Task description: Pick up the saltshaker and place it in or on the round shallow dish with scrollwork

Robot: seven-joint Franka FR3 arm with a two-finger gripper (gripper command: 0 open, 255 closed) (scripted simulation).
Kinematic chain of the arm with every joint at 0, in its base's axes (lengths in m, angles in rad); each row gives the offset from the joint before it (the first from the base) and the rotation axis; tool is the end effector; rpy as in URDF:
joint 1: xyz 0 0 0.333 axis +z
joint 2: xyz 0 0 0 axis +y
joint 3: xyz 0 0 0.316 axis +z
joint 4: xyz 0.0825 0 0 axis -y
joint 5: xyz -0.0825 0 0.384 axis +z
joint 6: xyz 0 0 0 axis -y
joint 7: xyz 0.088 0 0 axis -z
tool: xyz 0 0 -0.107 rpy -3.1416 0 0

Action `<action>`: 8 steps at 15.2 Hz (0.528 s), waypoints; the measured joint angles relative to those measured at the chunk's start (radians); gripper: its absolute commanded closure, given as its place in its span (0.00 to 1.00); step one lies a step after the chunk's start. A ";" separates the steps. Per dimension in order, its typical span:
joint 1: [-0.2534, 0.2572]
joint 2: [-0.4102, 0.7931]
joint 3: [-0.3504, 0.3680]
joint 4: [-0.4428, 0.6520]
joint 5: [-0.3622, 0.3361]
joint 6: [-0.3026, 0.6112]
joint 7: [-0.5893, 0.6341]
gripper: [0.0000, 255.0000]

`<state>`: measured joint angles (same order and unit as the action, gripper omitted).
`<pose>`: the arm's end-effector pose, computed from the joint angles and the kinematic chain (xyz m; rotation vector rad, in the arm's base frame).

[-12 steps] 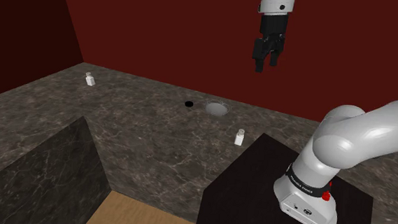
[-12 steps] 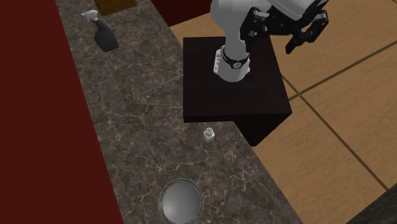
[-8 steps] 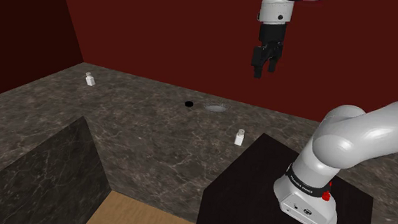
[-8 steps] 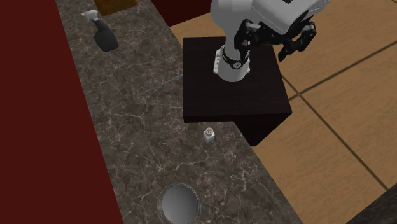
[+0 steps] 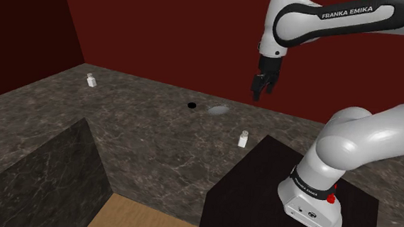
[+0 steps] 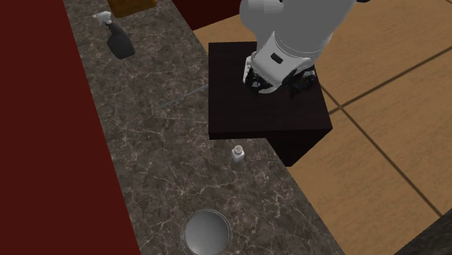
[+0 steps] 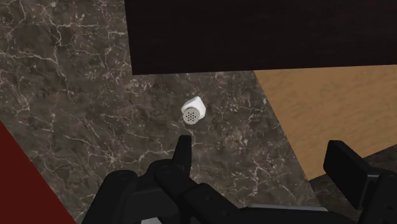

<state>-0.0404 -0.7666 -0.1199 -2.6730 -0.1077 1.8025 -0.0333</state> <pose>0.3021 -0.0577 0.4519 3.1239 -0.0920 -0.1678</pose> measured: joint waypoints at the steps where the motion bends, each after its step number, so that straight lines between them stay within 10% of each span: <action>1: -0.004 0.005 -0.009 -0.029 -0.006 0.041 -0.005 0.00; 8: -0.039 0.150 -0.094 -0.168 -0.060 0.368 -0.061 0.00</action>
<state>-0.0793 -0.6170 -0.2139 -2.8414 -0.1678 2.1702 -0.0939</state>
